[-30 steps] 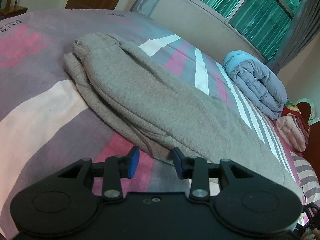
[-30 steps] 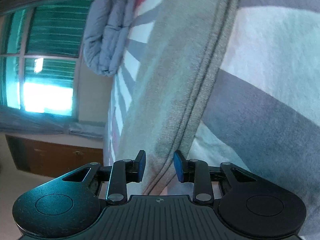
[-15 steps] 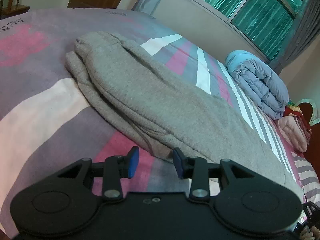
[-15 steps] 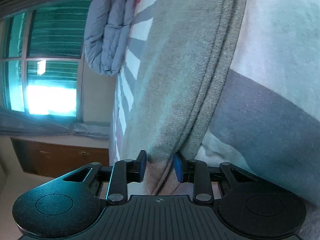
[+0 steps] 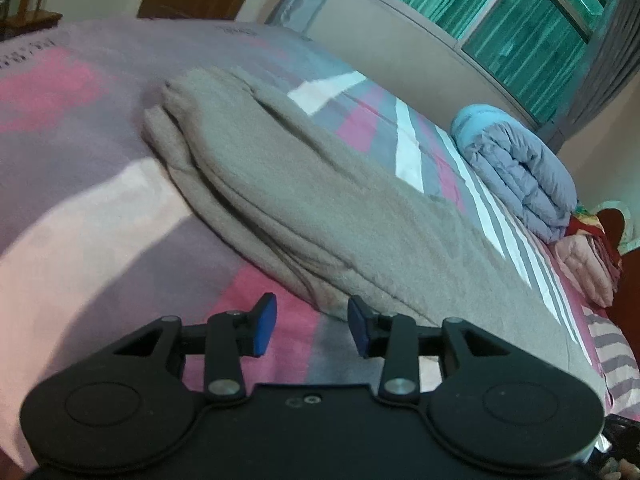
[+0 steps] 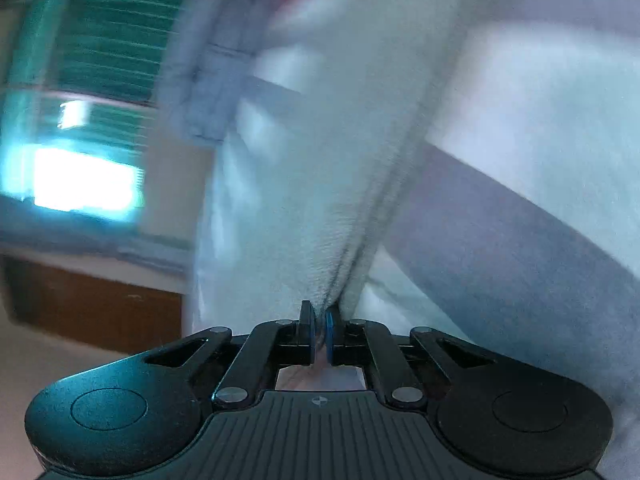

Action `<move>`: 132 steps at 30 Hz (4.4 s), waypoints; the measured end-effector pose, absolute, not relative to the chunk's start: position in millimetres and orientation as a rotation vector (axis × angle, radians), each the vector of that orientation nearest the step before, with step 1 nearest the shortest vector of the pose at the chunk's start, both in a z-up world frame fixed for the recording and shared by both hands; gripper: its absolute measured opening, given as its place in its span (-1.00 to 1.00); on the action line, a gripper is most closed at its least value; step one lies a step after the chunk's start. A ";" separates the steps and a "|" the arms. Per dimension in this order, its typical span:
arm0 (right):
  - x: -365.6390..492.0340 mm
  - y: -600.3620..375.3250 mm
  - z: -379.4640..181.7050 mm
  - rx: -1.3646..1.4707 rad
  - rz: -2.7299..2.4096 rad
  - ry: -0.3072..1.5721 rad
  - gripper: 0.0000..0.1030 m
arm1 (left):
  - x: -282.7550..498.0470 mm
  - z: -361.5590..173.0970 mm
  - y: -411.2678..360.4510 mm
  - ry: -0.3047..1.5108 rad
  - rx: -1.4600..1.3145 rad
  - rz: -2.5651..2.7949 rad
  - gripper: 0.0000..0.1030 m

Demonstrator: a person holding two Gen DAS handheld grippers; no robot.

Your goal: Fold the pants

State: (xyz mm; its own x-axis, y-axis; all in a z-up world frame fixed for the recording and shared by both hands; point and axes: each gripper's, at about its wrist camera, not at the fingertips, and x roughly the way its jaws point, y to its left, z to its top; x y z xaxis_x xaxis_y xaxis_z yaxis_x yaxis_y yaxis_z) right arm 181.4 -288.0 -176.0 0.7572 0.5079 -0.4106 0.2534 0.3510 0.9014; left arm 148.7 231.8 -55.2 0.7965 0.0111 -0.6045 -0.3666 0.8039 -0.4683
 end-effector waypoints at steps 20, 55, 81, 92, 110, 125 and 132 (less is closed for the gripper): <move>162.7 -288.4 -146.8 1.140 0.211 0.594 -0.02 | 197.7 -49.7 326.0 0.545 -0.703 0.368 -1.00; 127.2 -441.4 -157.4 1.220 -0.118 0.422 -0.49 | 214.9 -74.2 178.7 0.572 -0.241 0.260 0.19; 186.4 -434.9 -141.6 1.003 -0.106 0.474 -0.05 | 200.0 -72.9 175.9 0.542 -0.215 0.285 0.19; 180.6 -359.5 -78.0 0.714 0.215 0.523 -0.20 | 204.2 -17.9 226.0 0.435 -0.262 0.494 0.26; 402.8 34.5 -60.6 0.156 0.814 0.701 -0.04 | 209.3 -44.7 313.6 0.477 -0.580 0.759 0.03; 412.5 82.7 -84.5 -0.149 0.913 0.720 -0.89 | 211.3 -44.3 296.7 0.532 -0.397 0.803 0.05; 410.9 87.3 -107.5 -0.112 0.829 0.773 -0.82 | 210.3 -46.4 297.9 0.539 -0.377 0.800 0.15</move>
